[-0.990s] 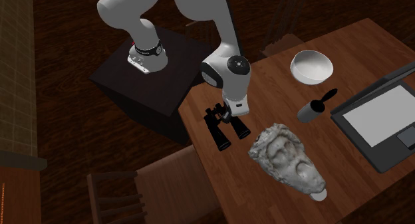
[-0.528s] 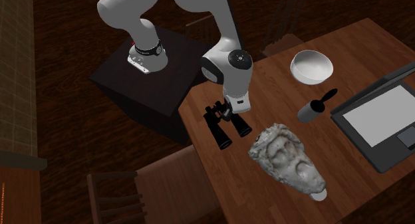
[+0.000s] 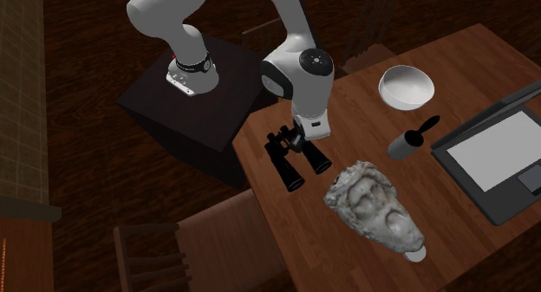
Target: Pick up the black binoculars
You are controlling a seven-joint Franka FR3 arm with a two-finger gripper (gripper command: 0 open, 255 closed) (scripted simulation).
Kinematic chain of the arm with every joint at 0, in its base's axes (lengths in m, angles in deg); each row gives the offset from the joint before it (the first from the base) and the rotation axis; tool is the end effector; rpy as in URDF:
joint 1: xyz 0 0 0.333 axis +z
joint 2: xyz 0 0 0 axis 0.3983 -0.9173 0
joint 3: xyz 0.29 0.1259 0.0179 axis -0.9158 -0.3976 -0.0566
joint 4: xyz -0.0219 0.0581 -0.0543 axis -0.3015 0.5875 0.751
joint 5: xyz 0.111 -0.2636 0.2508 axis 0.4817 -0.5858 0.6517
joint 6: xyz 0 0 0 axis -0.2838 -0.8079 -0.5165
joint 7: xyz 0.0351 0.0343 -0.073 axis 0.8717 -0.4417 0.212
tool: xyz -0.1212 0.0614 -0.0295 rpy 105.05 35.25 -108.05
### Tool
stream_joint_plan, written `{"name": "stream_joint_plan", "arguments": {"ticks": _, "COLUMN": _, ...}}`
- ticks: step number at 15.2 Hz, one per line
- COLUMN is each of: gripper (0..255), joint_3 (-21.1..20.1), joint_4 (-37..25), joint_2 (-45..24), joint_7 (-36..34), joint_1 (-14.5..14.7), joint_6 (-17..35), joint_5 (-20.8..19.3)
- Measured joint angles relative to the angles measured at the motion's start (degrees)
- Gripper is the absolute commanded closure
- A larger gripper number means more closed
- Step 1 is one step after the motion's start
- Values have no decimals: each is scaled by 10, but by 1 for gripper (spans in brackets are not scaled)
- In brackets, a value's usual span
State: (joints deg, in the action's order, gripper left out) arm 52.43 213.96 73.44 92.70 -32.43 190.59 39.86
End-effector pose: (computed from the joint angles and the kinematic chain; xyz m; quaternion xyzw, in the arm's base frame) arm 0.4880 -0.1106 0.2028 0.9979 -0.0544 0.0331 0.0098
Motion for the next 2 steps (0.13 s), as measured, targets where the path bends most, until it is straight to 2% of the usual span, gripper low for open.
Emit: {"name": "stream_joint_plan", "arguments": {"ticks": 2, "gripper": 255, "joint_3": 1, "joint_4": -1, "joint_2": 11, "joint_7": -1, "joint_1": 1, "joint_6": -12, "joint_5": -2}}
